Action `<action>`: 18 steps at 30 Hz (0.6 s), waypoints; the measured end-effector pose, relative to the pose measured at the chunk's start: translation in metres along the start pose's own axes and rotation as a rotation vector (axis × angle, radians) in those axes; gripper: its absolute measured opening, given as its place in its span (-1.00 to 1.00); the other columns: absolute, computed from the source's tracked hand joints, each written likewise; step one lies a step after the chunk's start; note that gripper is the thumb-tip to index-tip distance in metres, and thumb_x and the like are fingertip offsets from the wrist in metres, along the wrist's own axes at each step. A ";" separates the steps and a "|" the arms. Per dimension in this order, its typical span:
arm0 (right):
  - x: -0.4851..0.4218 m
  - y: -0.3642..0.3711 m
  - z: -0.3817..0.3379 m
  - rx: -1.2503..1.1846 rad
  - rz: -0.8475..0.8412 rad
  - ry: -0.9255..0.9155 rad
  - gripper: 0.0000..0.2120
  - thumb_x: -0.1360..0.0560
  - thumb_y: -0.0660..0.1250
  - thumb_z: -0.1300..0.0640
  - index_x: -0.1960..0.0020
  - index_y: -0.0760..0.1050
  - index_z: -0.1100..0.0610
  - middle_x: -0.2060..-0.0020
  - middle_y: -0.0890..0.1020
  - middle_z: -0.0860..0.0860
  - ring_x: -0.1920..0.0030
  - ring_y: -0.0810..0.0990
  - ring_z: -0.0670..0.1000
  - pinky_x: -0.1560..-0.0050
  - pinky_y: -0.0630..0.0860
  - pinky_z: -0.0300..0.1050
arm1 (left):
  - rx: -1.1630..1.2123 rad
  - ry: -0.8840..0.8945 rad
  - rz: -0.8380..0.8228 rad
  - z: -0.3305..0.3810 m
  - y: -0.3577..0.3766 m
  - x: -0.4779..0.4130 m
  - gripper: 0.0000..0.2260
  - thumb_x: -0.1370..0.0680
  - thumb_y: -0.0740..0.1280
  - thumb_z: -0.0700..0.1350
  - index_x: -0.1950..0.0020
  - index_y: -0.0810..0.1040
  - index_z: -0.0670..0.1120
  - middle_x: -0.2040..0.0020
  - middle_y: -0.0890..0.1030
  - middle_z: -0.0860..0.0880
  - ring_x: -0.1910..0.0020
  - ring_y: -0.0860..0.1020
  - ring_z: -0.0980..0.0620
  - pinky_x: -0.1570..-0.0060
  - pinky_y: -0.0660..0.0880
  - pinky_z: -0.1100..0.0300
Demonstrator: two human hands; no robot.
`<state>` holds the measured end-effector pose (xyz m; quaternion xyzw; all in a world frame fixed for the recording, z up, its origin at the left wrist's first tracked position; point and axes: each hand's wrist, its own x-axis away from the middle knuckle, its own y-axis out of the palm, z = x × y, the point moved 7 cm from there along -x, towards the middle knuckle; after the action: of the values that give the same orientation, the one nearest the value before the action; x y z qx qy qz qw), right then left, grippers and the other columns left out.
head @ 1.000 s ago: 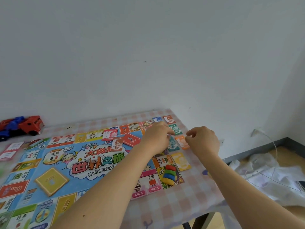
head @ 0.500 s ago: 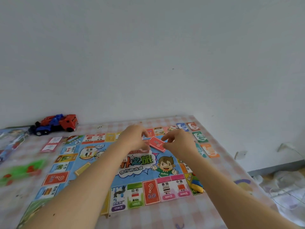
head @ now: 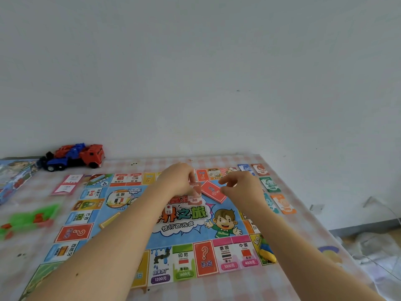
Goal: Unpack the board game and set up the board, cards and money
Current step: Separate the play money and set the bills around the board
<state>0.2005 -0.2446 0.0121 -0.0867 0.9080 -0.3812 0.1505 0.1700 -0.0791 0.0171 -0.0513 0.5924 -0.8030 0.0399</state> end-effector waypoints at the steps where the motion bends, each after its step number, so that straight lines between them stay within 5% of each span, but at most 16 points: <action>1: -0.001 -0.001 0.001 -0.038 0.012 0.009 -0.83 -0.42 0.40 0.21 0.04 0.66 0.02 0.32 0.53 -0.15 0.34 0.47 -0.15 0.30 0.46 -0.25 | 0.046 -0.001 0.018 0.000 -0.003 0.000 -0.76 -0.42 0.48 -0.01 -0.03 0.59 -0.05 -0.08 0.60 0.01 0.00 0.54 0.06 -0.03 0.50 0.16; 7: 0.003 -0.001 0.002 -0.349 -0.043 0.083 -0.98 -0.44 0.44 0.13 0.16 0.65 0.04 0.31 0.67 0.00 0.31 0.61 -0.05 0.31 0.57 -0.19 | 0.387 -0.009 0.082 0.011 -0.025 -0.001 -0.93 -0.46 0.46 -0.08 0.14 0.64 -0.06 0.20 0.65 -0.03 0.27 0.55 0.08 0.18 0.51 0.17; 18: -0.004 -0.047 0.049 -0.537 0.115 0.258 -0.87 -0.34 0.52 0.25 0.28 0.64 0.05 0.29 0.70 0.01 0.19 0.68 0.08 0.10 0.64 0.01 | 0.756 -0.019 0.081 0.071 -0.003 -0.032 -0.94 -0.49 0.43 -0.12 0.13 0.59 -0.09 0.21 0.64 -0.05 0.27 0.57 0.08 0.22 0.49 0.21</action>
<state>0.2229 -0.3088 0.0142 -0.0225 0.9914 -0.1264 0.0270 0.2107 -0.1415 0.0397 -0.0171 0.2554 -0.9622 0.0932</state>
